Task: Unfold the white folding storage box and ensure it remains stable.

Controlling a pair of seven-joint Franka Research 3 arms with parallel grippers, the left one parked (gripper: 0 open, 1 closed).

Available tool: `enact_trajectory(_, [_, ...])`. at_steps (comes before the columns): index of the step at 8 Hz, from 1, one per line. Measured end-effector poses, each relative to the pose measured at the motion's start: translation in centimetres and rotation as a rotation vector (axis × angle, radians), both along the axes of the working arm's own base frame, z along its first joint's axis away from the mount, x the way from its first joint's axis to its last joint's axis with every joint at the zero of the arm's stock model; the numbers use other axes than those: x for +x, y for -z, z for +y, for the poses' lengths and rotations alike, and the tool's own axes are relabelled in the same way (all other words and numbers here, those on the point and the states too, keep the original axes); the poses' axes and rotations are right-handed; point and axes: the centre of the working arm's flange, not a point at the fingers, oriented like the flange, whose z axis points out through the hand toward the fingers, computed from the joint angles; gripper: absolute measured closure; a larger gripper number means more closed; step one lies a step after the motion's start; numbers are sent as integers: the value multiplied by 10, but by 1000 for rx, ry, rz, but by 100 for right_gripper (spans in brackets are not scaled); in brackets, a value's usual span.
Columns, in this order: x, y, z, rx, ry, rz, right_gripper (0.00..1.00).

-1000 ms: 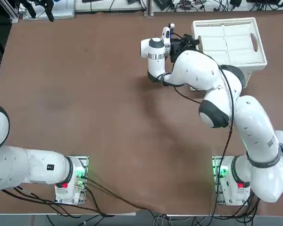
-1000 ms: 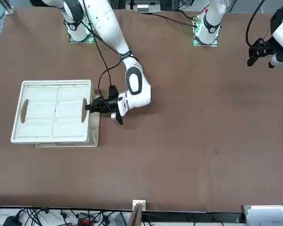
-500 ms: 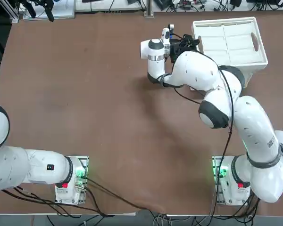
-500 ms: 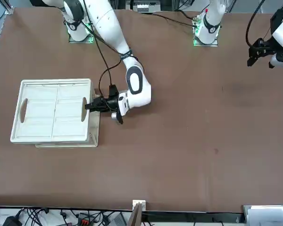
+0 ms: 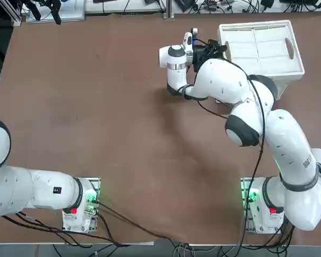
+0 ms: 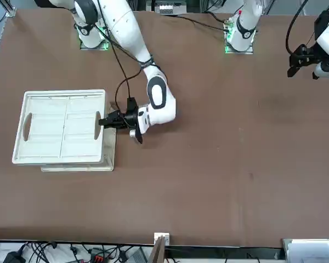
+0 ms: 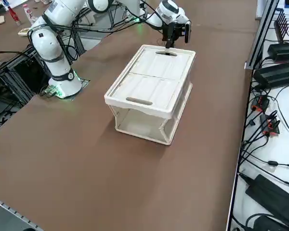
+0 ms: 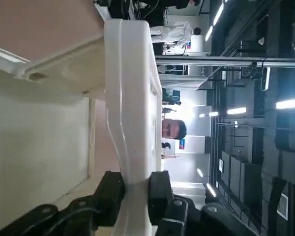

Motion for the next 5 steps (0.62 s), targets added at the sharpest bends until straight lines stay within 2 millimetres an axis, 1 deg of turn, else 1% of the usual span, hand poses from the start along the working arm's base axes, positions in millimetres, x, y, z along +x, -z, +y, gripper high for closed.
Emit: enact_trajectory(5, [3, -1, -1, -26, -21, -26, 69])
